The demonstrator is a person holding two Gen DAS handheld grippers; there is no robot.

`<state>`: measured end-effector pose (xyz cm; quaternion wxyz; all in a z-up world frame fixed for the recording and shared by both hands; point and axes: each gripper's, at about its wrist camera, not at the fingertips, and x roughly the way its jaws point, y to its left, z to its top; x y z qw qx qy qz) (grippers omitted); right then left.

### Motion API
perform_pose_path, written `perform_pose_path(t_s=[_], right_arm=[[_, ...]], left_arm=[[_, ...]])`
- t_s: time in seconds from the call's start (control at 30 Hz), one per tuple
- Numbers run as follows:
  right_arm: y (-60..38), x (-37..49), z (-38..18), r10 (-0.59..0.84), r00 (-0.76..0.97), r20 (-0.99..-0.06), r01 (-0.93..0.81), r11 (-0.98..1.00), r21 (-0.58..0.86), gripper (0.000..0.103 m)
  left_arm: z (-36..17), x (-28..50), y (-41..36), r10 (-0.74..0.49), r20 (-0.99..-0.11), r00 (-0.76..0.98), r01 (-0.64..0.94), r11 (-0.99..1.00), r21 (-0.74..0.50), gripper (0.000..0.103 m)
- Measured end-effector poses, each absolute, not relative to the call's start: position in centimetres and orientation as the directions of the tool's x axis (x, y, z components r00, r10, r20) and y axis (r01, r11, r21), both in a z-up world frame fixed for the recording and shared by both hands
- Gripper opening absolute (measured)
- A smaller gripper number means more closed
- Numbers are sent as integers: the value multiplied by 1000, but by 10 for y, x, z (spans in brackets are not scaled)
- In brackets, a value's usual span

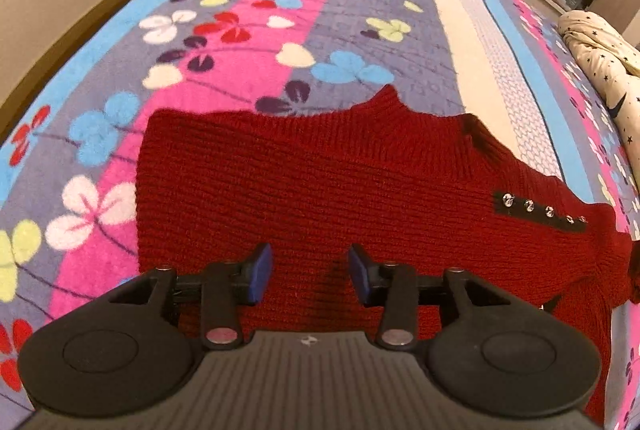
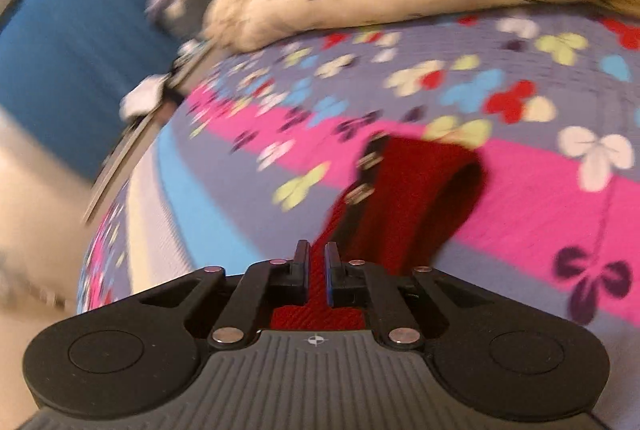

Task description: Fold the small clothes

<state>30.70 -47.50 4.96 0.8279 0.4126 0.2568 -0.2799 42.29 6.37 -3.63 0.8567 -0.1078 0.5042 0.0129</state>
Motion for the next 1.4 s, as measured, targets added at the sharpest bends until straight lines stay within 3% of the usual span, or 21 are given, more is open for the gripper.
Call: perform_pose_path(t_s=[0.03, 0.07, 0.13, 0.33, 0.43, 0.53, 0.63, 0.8, 0.9, 0.97, 1.0, 1.07, 1.1, 1.13, 1.23, 1.4], right_arm=[[-489, 305, 47, -268, 695, -667, 699, 468, 540, 18], [-498, 303, 43, -274, 681, -679, 716, 443, 540, 33], [-517, 300, 33, -259, 662, -703, 738, 388, 552, 42], [-532, 305, 8, -205, 647, -734, 753, 327, 572, 42], [-529, 313, 3, -173, 660, -731, 736, 342, 584, 41], [-524, 314, 5, -186, 651, -736, 742, 359, 566, 9], [-516, 311, 11, -219, 670, -709, 730, 368, 576, 8], [-473, 306, 29, -114, 832, -543, 542, 381, 749, 8], [-420, 305, 25, 138, 922, -361, 311, 292, 905, 8], [-377, 311, 8, 371, 907, -197, 159, 130, 979, 8], [-354, 317, -1, 469, 868, -160, 136, 86, 987, 8], [-313, 326, -14, 599, 768, -227, 185, 133, 974, 13], [-293, 332, -23, 651, 683, -329, 250, 215, 944, 16], [-275, 339, -33, 690, 574, -441, 303, 321, 897, 28], [-247, 337, -54, 676, 377, -633, 337, 536, 774, 29], [-246, 335, -32, 631, 407, -661, 258, 615, 745, 29]], left_arm=[[-35, 423, 63, -89, -864, 495, -126, 977, -173, 47], [-34, 423, 63, -92, -863, 497, -124, 977, -175, 47], [-33, 424, 63, -97, -862, 498, -122, 976, -180, 47], [-31, 423, 64, -97, -858, 504, -117, 977, -179, 47], [-29, 423, 63, -92, -854, 512, -113, 979, -173, 47], [-28, 423, 63, -85, -851, 518, -110, 980, -165, 47], [-26, 423, 65, -73, -846, 528, -122, 979, -161, 47], [-20, 424, 71, -62, -835, 546, -147, 975, -168, 47], [-16, 424, 73, -58, -826, 561, -157, 972, -174, 47], [-14, 424, 74, -61, -820, 569, -159, 970, -182, 47], [-14, 424, 74, -68, -818, 572, -157, 969, -190, 47], [-14, 423, 75, -89, -816, 571, -149, 966, -210, 47], [-14, 423, 76, -104, -816, 569, -146, 964, -224, 47], [-15, 423, 78, -121, -816, 565, -144, 960, -242, 47], [-19, 425, 84, -175, -819, 546, -157, 939, -305, 47], [-31, 428, 80, -342, -788, 512, -128, 877, -464, 47]])
